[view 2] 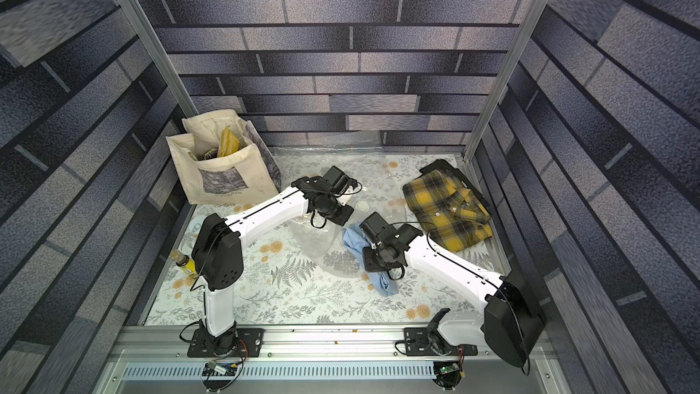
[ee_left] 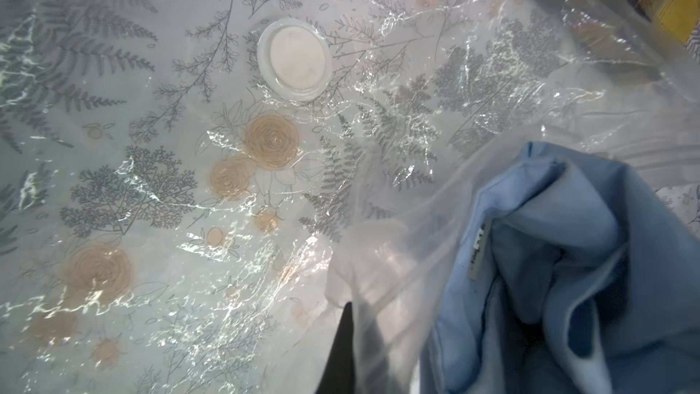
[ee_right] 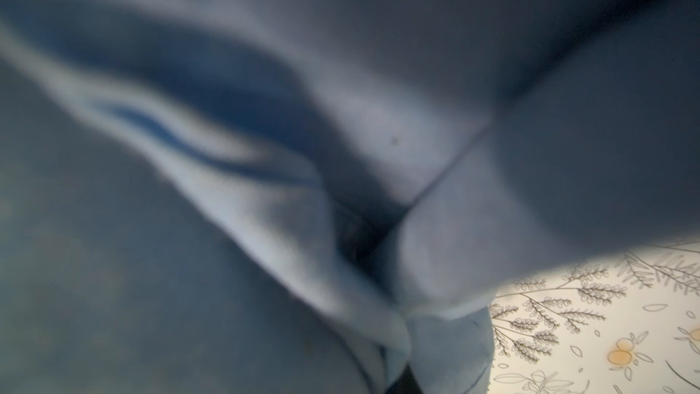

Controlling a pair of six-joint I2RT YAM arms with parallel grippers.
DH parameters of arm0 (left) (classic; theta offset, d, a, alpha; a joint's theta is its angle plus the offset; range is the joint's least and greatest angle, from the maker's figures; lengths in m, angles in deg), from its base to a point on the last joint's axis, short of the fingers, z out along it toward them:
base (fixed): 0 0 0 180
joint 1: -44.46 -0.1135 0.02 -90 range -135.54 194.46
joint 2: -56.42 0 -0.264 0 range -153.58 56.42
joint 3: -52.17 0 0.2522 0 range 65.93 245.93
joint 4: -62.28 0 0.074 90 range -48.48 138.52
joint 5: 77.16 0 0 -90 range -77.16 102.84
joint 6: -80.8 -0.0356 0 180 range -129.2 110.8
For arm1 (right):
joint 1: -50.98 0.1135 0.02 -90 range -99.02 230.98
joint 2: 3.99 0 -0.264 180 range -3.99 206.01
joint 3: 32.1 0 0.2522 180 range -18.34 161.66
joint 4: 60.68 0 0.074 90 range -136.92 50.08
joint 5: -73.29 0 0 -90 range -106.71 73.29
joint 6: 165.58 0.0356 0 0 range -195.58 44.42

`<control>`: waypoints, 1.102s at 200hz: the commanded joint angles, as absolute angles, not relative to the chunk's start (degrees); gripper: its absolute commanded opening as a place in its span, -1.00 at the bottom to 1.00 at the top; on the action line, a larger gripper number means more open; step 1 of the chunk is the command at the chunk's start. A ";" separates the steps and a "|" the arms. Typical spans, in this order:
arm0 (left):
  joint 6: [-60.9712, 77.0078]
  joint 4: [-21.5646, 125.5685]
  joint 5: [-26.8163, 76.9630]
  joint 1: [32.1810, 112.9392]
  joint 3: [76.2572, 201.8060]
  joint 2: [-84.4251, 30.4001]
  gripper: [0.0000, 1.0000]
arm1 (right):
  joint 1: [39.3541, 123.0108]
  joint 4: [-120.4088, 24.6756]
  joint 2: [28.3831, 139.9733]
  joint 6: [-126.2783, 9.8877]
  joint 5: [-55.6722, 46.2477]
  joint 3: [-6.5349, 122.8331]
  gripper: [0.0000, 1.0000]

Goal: Place the folded shirt into the vacuum bag
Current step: Place the shirt in the vacuum bag.

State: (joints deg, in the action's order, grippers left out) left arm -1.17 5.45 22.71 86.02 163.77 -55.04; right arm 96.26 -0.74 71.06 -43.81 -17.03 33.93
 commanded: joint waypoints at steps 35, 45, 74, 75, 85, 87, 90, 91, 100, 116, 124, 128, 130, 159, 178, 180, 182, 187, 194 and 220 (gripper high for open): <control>0.65 5.26 19.54 87.38 168.80 -47.87 -0.88 | 98.77 0.36 73.22 -42.29 -21.57 33.71 -1.00; 0.56 4.93 19.40 87.52 168.80 -47.74 -0.88 | 99.20 0.41 73.62 -42.50 -21.75 34.19 -1.00; 0.14 4.75 18.89 88.64 168.41 -48.03 -0.87 | 100.41 1.60 72.83 -43.57 -20.08 37.97 -1.00; 0.17 4.71 18.85 88.70 168.41 -48.06 -0.87 | 100.39 1.64 72.78 -43.66 -19.89 38.20 -1.00; 0.28 4.58 18.87 89.02 168.41 -48.27 -0.87 | 101.08 2.08 72.48 -44.11 -17.90 40.87 -1.00; 0.29 4.64 18.77 89.15 168.41 -48.31 -0.87 | 101.19 2.22 72.48 -44.18 -17.62 41.53 -1.00; 0.36 4.67 18.79 89.22 168.34 -48.28 -0.88 | 101.55 2.50 72.56 -44.28 -17.25 42.06 -1.00; 0.37 4.71 18.81 89.26 168.37 -48.31 -0.88 | 101.67 2.53 72.56 -44.33 -17.20 43.11 -1.00; 0.46 5.11 18.82 89.46 168.15 -48.36 -0.88 | 102.64 3.01 73.18 -44.71 -16.30 46.71 -1.00; 0.94 5.67 18.80 89.83 168.06 -48.43 -0.88 | 103.73 2.10 74.82 -44.60 -13.80 50.24 -1.00; 1.23 5.98 18.81 89.90 168.05 -48.36 -0.88 | 103.88 0.53 75.77 -44.37 -12.26 50.73 -1.00; 1.32 6.02 18.74 90.02 168.06 -48.31 -0.88 | 103.85 -0.41 76.15 -44.17 -11.68 50.71 -1.00; 1.41 6.12 18.71 90.06 167.95 -48.27 -0.88 | 103.88 -0.88 76.41 -44.08 -11.52 50.67 -1.00; 1.70 6.75 18.47 90.44 166.72 -47.01 -0.88 | 103.25 -5.44 78.80 -43.75 -13.30 46.91 -1.00; 1.98 7.09 18.33 90.34 165.68 -45.81 -0.88 | 102.13 -7.53 80.93 -43.16 -14.47 40.83 -1.00; 1.96 7.14 18.37 90.41 165.55 -45.74 -0.88 | 102.07 -7.67 81.18 -43.02 -14.63 40.29 -1.00; 2.01 7.19 18.38 90.42 165.45 -45.52 -0.88 | 102.05 -7.88 81.40 -42.92 -14.74 39.84 -1.00; 2.09 7.37 18.35 90.34 165.21 -45.21 -0.88 | 101.81 -8.57 81.78 -42.73 -14.86 38.65 -1.00; 2.22 7.50 18.49 90.34 164.97 -44.73 -0.88 | 101.63 -9.49 82.15 -42.19 -14.91 37.36 -1.00; 2.58 8.31 18.58 90.65 163.58 -43.53 -0.88 | 101.17 -10.75 82.41 -41.48 -14.80 37.01 -1.00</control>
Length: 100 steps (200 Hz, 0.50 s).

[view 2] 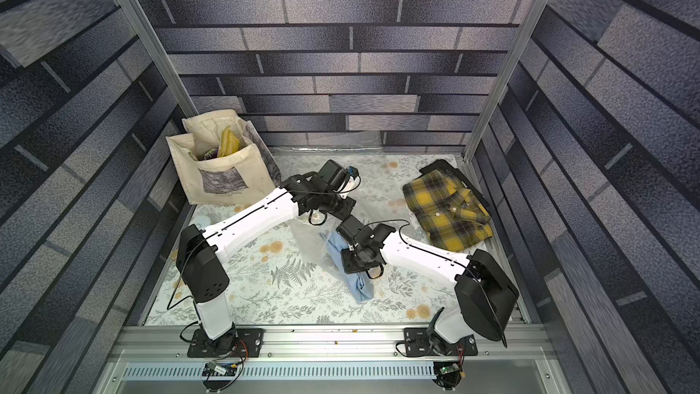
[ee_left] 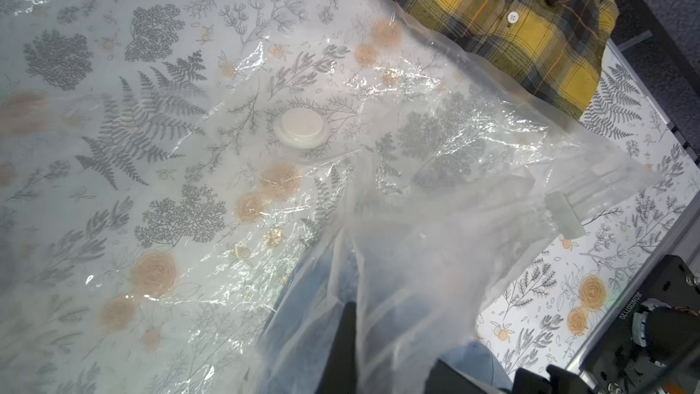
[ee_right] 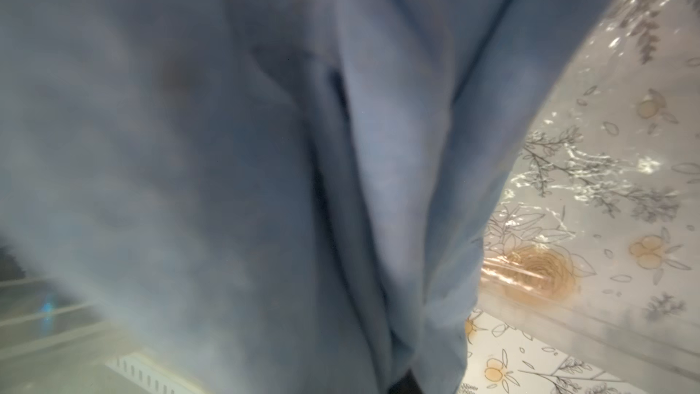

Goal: Place the folded shirt into the vacuum bag
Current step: Place the shirt in the vacuum bag.

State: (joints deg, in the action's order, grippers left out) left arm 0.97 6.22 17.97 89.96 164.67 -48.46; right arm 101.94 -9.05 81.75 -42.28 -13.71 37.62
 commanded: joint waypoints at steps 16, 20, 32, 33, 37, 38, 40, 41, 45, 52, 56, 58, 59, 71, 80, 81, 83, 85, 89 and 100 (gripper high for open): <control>2.90 8.70 18.51 90.81 162.62 -43.22 -0.88 | 100.94 -10.32 82.47 -41.87 -15.28 39.17 -1.00; 3.00 8.76 18.47 90.83 162.35 -43.19 -0.88 | 100.82 -10.43 82.43 -41.86 -15.24 39.65 -1.00; 3.23 9.08 18.13 91.07 161.57 -42.94 -0.88 | 100.40 -11.39 81.86 -41.86 -14.94 40.69 -1.00; 3.26 9.07 18.12 91.01 161.47 -42.92 -0.88 | 100.34 -11.49 81.78 -41.84 -14.90 40.75 -1.00; 3.32 9.18 17.99 91.04 161.12 -42.76 -0.88 | 100.11 -11.87 81.68 -41.83 -14.80 41.04 -1.00; 3.34 9.21 17.92 91.04 161.07 -42.74 -0.88 | 100.07 -11.99 81.61 -41.83 -14.79 41.06 -1.00; 3.40 9.23 17.94 91.04 160.86 -42.66 -0.88 | 99.99 -12.19 81.44 -41.90 -14.74 41.13 -1.00; 3.43 9.27 17.94 91.09 160.81 -42.56 -0.88 | 99.96 -12.33 81.40 -41.91 -14.67 41.19 -1.00; 3.52 9.47 17.90 91.05 160.46 -42.42 -0.88 | 99.75 -12.65 81.22 -41.91 -14.62 41.40 -1.00; 3.63 9.67 17.69 90.96 159.93 -42.15 -0.88 | 99.39 -13.37 80.80 -42.11 -14.50 41.75 -1.00; 3.71 9.86 17.61 90.96 159.66 -42.03 -0.88 | 99.33 -13.79 80.46 -42.28 -14.51 41.90 -1.00; 3.78 9.85 17.60 90.91 159.56 -41.89 -0.88 | 99.26 -14.02 80.36 -42.34 -14.51 41.96 -1.00; 3.84 9.89 17.55 90.89 159.50 -41.91 -0.88 | 99.24 -14.17 80.29 -42.44 -14.51 42.04 -1.00; 3.98 9.98 17.48 90.61 158.96 -41.60 -0.88 | 99.06 -15.51 79.68 -43.09 -14.69 42.20 -1.00; 4.07 10.19 17.50 90.35 158.69 -41.53 -0.88 | 99.03 -16.10 79.60 -43.60 -14.78 42.15 -1.00; 4.07 10.19 17.46 90.34 158.63 -41.55 -0.88 | 99.00 -16.13 79.60 -43.68 -14.73 42.14 -1.00; 4.07 10.20 17.47 90.28 158.65 -41.51 -0.87 | 99.02 -16.21 79.71 -43.79 -14.74 43.16 -1.00; 4.07 10.22 17.43 90.26 158.61 -41.56 -0.87 | 99.05 -16.37 79.73 -43.88 -14.77 43.97 -1.00; 4.07 10.33 17.49 90.21 158.59 -41.55 -0.87 | 99.01 -16.71 79.96 -44.19 -14.73 44.51 -1.00; 4.11 10.45 17.48 90.12 158.63 -41.65 -0.87 | 99.06 -17.49 80.60 -44.38 -14.69 44.81 -1.00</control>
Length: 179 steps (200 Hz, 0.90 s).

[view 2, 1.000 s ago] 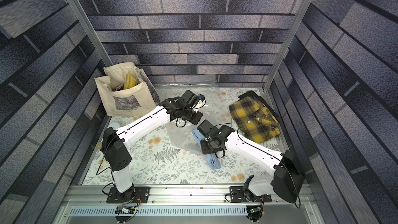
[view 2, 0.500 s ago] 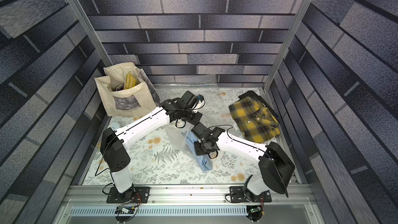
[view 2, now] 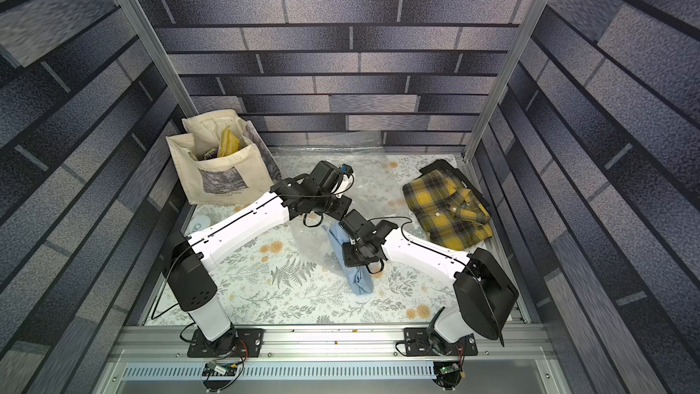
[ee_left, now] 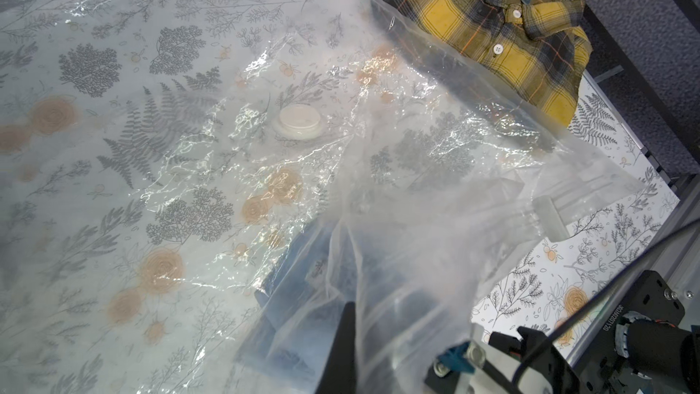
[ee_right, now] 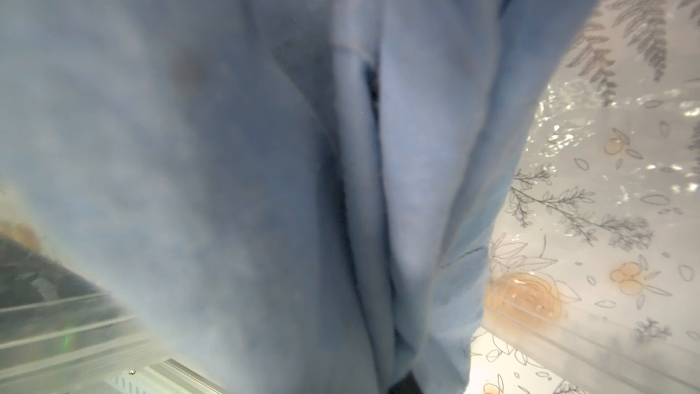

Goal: Place the folded shirt into the vacuum bag
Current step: Place the shirt in the vacuum bag.

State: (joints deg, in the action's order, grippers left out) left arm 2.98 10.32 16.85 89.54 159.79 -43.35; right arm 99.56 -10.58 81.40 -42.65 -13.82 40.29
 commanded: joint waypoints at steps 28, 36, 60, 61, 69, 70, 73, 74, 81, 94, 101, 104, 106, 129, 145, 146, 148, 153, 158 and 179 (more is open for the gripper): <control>4.46 10.92 17.08 89.92 157.90 -42.05 -0.88 | 99.05 -21.76 83.13 -44.95 -14.16 43.29 -0.86; 4.76 11.27 17.11 89.97 157.48 -42.04 -0.87 | 99.01 -23.01 83.76 -44.91 -13.36 41.46 -0.77; 5.30 11.52 17.02 89.88 156.42 -41.61 -0.87 | 99.03 -25.07 82.64 -44.29 -9.94 38.91 -0.24; 5.30 11.52 17.04 89.89 156.31 -41.64 -0.88 | 99.04 -25.05 82.48 -44.29 -9.76 38.85 -0.22; 5.38 11.58 16.85 89.89 156.02 -41.41 -0.88 | 98.90 -24.32 81.68 -44.30 -9.34 38.59 -0.04; 5.43 11.59 16.87 89.85 155.97 -41.36 -0.87 | 98.94 -24.23 81.65 -44.29 -9.29 38.51 -0.02; 5.47 11.60 16.82 89.84 155.87 -41.32 -0.87 | 98.90 -23.80 81.30 -44.29 -9.17 38.45 0.03; 5.47 11.56 16.77 89.87 155.85 -41.32 -0.87 | 98.89 -23.62 81.24 -44.29 -9.16 38.44 0.05; 5.63 11.43 16.80 89.88 155.76 -41.09 -0.87 | 98.65 -22.55 80.53 -44.39 -8.90 38.12 0.15; 5.83 11.26 16.24 89.85 155.58 -40.80 -0.87 | 97.99 -21.14 78.50 -44.39 -7.97 36.88 0.35; 5.91 11.02 16.03 89.89 155.49 -40.61 -0.87 | 97.61 -20.46 77.21 -44.52 -7.00 36.09 0.48; 5.85 10.91 15.88 89.86 155.41 -40.49 -0.87 | 97.50 -20.20 76.70 -44.51 -6.60 35.69 0.54; 5.83 10.82 15.84 89.85 155.40 -40.52 -0.87 | 97.44 -19.96 76.32 -44.52 -6.34 35.53 0.58; 5.66 10.28 15.57 89.88 155.32 -40.28 -0.87 | 97.03 -16.65 72.29 -44.73 -5.42 32.97 0.86; 5.65 10.12 15.78 89.89 155.69 -40.34 -0.87 | 96.97 -15.70 70.21 -44.27 -5.07 30.79 0.93; 5.65 10.07 15.76 89.89 155.72 -40.35 -0.87 | 96.96 -15.71 70.11 -44.24 -5.05 30.57 0.93; 5.65 10.10 15.81 89.90 155.79 -40.42 -0.87 | 97.02 -15.60 69.93 -43.99 -5.20 30.19 0.93; 5.65 10.11 16.04 89.90 156.00 -40.47 -0.87 | 97.01 -15.54 69.55 -43.39 -5.81 29.53 0.94; 5.65 10.11 16.22 89.96 156.25 -40.68 -0.87 | 97.36 -15.20 69.34 -42.77 -7.05 29.10 0.94; 5.49 9.57 16.52 90.26 157.93 -41.60 -0.87 | 101.66 -14.11 69.51 -40.52 -14.66 28.98 0.92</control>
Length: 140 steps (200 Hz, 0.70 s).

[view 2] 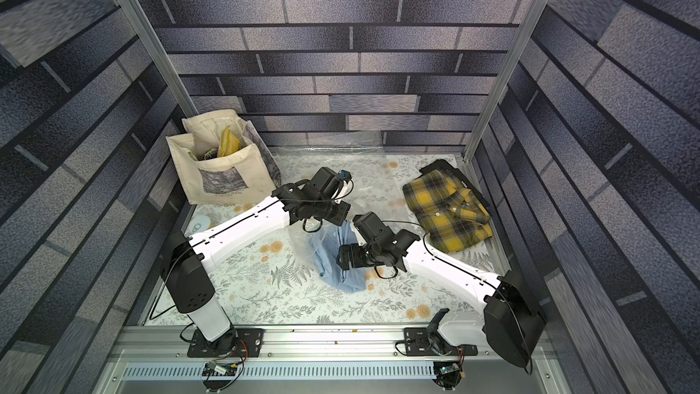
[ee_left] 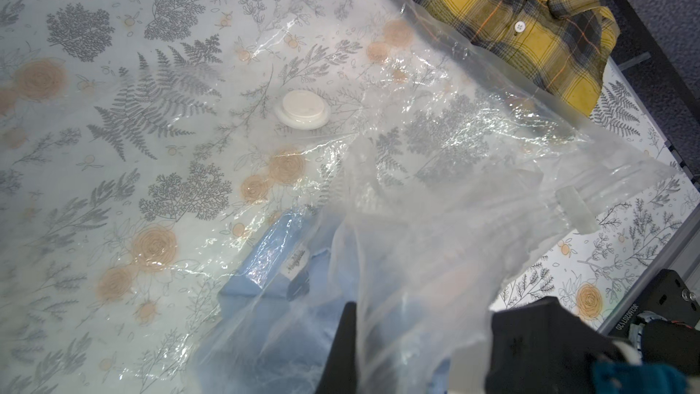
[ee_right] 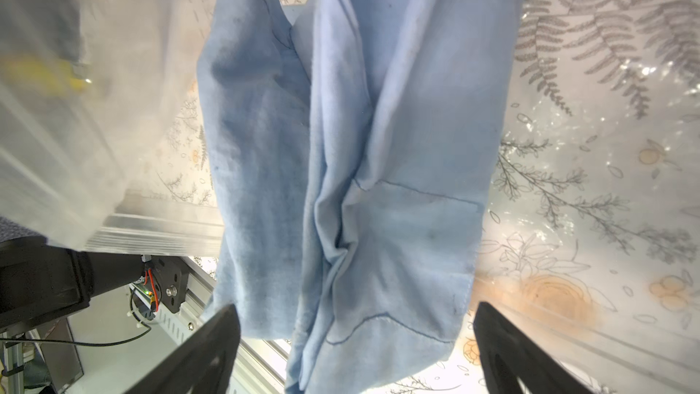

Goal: Place the folded shirt into the vacuum bag
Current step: Place the shirt in the vacuum bag.

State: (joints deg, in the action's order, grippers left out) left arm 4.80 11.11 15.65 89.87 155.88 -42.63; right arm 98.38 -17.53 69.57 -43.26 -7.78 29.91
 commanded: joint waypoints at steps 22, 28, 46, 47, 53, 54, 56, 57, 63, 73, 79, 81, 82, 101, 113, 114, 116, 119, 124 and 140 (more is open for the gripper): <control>5.00 8.49 16.40 90.59 159.61 -42.92 -0.87 | 105.72 -11.72 71.83 -39.21 -21.53 31.90 0.88; 4.95 8.48 16.32 90.54 159.87 -43.05 -0.87 | 106.48 -11.34 72.61 -38.98 -23.38 32.48 0.87; 4.78 8.14 16.13 90.49 160.17 -43.29 -0.87 | 107.23 -8.58 75.64 -38.09 -28.15 34.21 0.82; 4.78 8.12 16.11 90.50 160.20 -43.32 -0.87 | 107.23 -8.28 75.77 -38.07 -28.54 34.30 0.82; 4.68 7.88 16.03 90.43 160.31 -43.40 -0.87 | 107.23 -6.96 76.66 -38.05 -30.31 34.68 0.80; 4.68 7.85 16.02 90.43 160.32 -43.33 -0.87 | 107.28 -6.72 76.72 -38.05 -30.59 34.71 0.80; 4.68 7.72 16.01 90.36 160.32 -43.29 -0.87 | 107.26 -6.37 76.84 -38.07 -31.10 34.74 0.79; 4.68 7.73 15.97 90.35 160.32 -43.27 -0.87 | 107.25 -6.21 76.90 -38.06 -31.46 34.74 0.78; 4.66 7.60 16.00 90.37 160.27 -43.19 -0.87 | 107.26 -5.39 76.90 -38.14 -33.14 34.75 0.74; 4.60 7.43 16.01 90.25 159.99 -43.03 -0.87 | 107.02 -4.27 76.80 -38.87 -35.00 34.98 0.67; 4.51 7.47 16.08 90.26 159.85 -42.93 -0.87 | 106.84 -3.60 76.32 -39.18 -36.11 35.30 0.62; 4.51 7.47 16.03 90.25 159.87 -42.93 -0.87 | 106.77 -3.55 76.20 -39.23 -36.21 35.37 0.61; 4.51 7.43 16.02 90.21 159.88 -42.91 -0.87 | 106.65 -3.52 76.14 -39.30 -36.26 35.41 0.60; 4.51 7.08 16.00 90.47 159.64 -43.01 -0.87 | 103.00 -5.11 72.29 -39.15 -33.47 33.63 0.31; 4.59 7.21 16.01 90.77 158.98 -42.76 -0.87 | 100.01 -6.29 70.26 -37.94 -31.33 31.39 0.10; 4.60 7.21 15.96 90.78 158.95 -42.79 -0.87 | 99.75 -6.39 70.14 -37.78 -31.18 31.18 0.08; 4.66 7.28 15.89 90.78 158.88 -42.74 -0.86 | 99.34 -6.42 69.89 -37.52 -31.14 30.95 0.05; 4.68 7.36 15.87 90.82 158.64 -42.67 -0.87 | 98.84 -6.48 69.58 -37.22 -31.02 30.34 0.01; 4.84 7.46 15.77 90.95 158.30 -42.55 -0.87 | 98.19 -6.73 69.11 -36.57 -31.21 29.51 -0.06; 5.42 7.89 15.88 91.12 157.37 -42.28 -0.86 | 97.00 -8.99 67.54 -34.57 -30.95 26.98 -0.22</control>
State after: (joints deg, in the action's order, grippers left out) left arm 4.78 8.45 15.76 90.48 158.07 -42.96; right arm 99.03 -8.35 69.49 -37.91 -30.36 30.76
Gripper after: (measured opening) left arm 0.068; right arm 0.437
